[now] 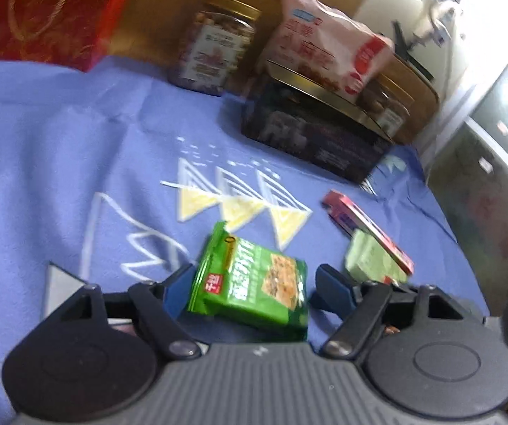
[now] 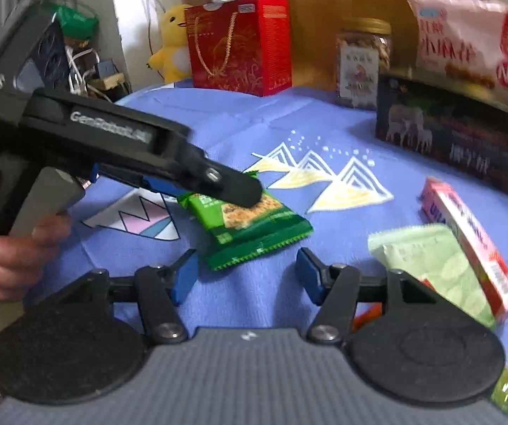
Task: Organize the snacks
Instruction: 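Close the left gripper on the green snack packet and lift it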
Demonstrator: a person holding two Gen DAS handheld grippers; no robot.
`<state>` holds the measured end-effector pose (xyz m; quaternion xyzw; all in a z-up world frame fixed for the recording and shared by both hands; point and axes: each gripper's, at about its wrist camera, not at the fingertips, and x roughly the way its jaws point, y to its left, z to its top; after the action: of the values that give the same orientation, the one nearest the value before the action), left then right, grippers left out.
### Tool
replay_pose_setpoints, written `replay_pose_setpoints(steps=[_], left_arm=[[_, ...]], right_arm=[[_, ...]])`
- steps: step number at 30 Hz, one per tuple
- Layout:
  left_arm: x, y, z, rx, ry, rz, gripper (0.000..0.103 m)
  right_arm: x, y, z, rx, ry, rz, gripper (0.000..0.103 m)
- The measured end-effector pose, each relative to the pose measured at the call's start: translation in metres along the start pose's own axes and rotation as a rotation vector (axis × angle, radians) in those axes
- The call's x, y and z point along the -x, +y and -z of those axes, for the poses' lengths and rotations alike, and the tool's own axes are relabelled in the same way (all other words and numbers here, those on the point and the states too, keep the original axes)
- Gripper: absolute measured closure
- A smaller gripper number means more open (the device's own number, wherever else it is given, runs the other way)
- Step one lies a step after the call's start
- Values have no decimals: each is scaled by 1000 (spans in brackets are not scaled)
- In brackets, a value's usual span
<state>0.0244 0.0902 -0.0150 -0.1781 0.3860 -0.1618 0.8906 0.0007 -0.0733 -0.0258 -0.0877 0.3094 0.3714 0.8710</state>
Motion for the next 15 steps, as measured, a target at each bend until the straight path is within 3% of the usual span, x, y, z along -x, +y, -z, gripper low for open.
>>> replay_pose_setpoints(steps=[1, 4, 9, 15], left_arm=[[-2, -4, 1, -2, 3, 7, 30], [-4, -15, 4, -43, -10, -27, 36], [-7, -13, 4, -11, -3, 9, 44], [-6, -17, 3, -12, -6, 14, 45]], right_arm=[[0, 3, 0, 21, -6, 18, 59], [2, 1, 1, 33, -20, 71, 69], [12, -12, 2, -22, -35, 89, 70], [15, -6, 5, -2, -53, 114, 70]])
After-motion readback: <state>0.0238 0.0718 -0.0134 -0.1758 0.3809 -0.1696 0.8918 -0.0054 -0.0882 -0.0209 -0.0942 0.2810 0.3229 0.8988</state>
